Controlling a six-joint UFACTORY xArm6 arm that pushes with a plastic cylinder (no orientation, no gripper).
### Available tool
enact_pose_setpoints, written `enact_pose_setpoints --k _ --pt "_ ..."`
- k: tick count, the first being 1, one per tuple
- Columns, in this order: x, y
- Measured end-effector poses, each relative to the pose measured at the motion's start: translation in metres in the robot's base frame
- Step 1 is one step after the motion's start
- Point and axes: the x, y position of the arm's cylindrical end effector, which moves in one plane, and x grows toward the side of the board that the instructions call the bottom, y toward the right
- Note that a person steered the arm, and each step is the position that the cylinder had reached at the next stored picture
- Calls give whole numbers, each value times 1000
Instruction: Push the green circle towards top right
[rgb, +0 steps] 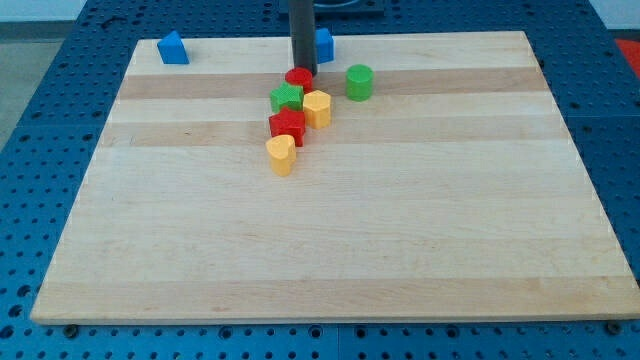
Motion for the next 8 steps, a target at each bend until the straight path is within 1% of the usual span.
enact_pose_setpoints --k 2,3,5,6,7,8 --pt "45 18" --pt "45 45" --pt "27 91" --pt "6 98" --pt "-5 118" --pt "-5 141"
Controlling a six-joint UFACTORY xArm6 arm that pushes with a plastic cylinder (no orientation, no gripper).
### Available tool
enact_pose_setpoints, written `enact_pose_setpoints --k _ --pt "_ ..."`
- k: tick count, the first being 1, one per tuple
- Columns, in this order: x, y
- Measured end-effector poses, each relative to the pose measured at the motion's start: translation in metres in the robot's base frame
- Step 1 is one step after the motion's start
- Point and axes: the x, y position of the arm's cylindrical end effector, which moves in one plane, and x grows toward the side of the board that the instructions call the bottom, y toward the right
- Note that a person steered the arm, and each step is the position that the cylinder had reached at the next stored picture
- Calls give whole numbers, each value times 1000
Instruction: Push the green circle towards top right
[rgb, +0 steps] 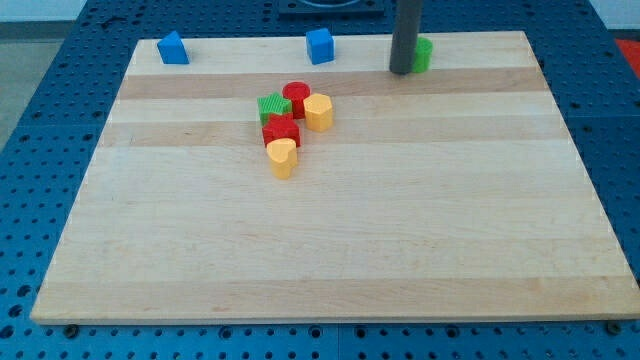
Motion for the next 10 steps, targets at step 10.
enact_pose_setpoints --k 10 --pt "-47 16"
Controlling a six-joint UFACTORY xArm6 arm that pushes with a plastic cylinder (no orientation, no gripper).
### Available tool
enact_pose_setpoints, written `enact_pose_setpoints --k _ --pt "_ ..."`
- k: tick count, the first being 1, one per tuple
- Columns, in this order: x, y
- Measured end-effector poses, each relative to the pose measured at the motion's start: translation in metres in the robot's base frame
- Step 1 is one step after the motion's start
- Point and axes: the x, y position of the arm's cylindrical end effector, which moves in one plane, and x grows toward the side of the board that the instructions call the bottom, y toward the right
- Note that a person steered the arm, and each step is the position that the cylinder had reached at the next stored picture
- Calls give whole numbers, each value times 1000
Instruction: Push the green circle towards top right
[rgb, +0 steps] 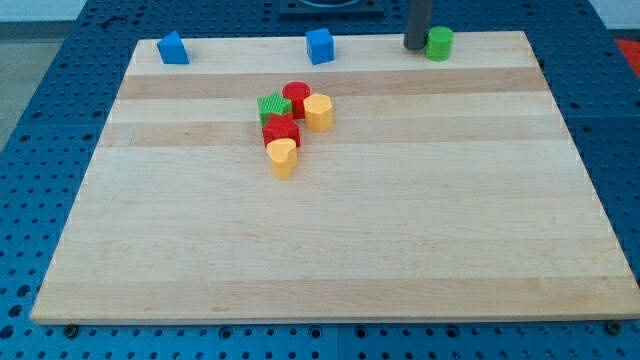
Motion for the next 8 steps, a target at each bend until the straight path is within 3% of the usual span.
enact_pose_setpoints --k 6,8 --pt "8 43" --pt "40 20"
